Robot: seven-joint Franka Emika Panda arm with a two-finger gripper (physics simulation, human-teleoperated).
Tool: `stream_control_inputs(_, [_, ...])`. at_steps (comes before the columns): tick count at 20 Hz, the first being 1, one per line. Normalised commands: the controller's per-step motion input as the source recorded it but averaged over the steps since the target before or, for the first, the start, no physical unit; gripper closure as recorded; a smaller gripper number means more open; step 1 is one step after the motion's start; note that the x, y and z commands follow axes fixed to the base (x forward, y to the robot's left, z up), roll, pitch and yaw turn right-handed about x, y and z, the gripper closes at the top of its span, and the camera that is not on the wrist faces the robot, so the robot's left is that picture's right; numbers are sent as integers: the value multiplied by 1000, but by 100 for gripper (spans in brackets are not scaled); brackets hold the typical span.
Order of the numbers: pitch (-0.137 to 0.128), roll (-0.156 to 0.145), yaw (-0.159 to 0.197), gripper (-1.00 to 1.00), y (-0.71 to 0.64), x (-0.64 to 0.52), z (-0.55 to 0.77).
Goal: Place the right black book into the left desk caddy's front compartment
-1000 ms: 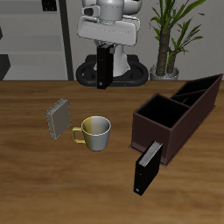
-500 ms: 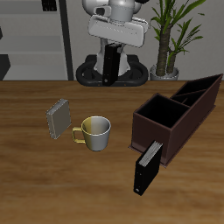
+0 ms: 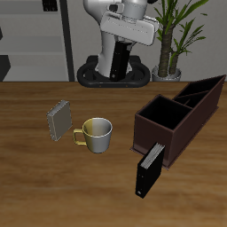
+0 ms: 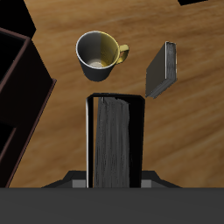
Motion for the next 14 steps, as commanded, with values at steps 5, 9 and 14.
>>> stream_control_inputs(5, [-5,39,-18,100,460,-181,-14])
stream_control_inputs(9, [22,63,-9,100,450,-48,-79])
stream_control_inputs(14, [25,29,-59,100,306,-61,-42])
